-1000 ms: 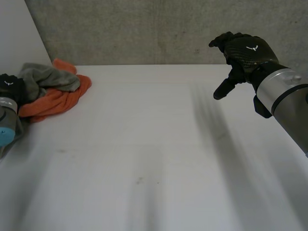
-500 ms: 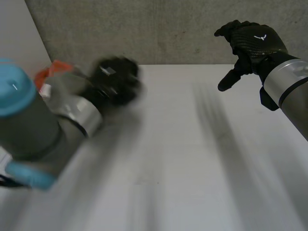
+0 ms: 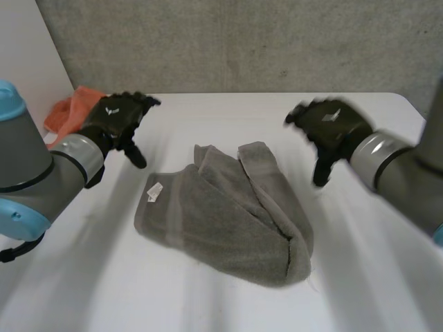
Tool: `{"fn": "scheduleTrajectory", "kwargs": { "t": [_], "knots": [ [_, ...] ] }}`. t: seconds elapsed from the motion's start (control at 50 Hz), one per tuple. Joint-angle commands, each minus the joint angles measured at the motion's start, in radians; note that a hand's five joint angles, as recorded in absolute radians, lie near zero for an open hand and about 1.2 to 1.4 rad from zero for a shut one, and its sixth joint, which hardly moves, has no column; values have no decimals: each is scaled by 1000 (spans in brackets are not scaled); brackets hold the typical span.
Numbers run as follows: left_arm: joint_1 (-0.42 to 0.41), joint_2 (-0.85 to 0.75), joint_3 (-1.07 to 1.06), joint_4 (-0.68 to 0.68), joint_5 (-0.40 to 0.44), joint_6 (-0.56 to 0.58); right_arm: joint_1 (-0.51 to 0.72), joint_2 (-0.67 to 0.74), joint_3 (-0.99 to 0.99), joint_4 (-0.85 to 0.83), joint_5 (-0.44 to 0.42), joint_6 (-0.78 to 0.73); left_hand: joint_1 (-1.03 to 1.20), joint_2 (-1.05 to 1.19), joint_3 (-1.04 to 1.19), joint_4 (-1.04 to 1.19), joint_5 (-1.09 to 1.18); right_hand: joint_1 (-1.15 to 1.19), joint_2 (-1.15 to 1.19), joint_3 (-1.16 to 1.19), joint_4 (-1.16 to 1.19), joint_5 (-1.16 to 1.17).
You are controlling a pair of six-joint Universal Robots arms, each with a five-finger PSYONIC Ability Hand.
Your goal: Fold the laundry.
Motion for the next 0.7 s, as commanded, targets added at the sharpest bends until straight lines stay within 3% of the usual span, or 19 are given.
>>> {"fn": "scheduleTrajectory", "kwargs": {
  "t": [0.02,0.16,0.26,0.42,0.5,0.6,0.7],
  "knots": [
    [-6,-144,12,-140,6,225,87,64,139,-33,-7,-54,-9,-21,-29,-25,-40,-22,-12,-40,-57,-68],
    [-32,-174,33,-117,6,209,85,70,284,-236,-6,-157,-3,-15,-23,-19,-34,-22,-12,-40,-57,-68],
    [-73,-229,108,-41,6,141,84,69,328,-270,-4,-190,15,2,-5,-2,-17,-22,-12,-40,-57,-68],
    [-148,-357,249,-41,0,123,76,65,387,-274,-6,-194,91,78,71,74,59,-22,-12,-40,-57,-68],
    [-164,-410,295,-50,-5,121,74,65,395,-276,-3,-192,337,324,317,320,306,-22,-12,-40,-57,-68],
    [-173,-440,337,-83,-61,123,51,64,369,-284,2,-190,1128,1116,1108,1112,1097,-22,-12,-40,-57,-68],
    [-187,-402,323,-90,-189,129,33,65,266,-288,-9,-183,1206,1194,1186,1190,1175,-22,-12,-40,-57,-68]
  ]
}}
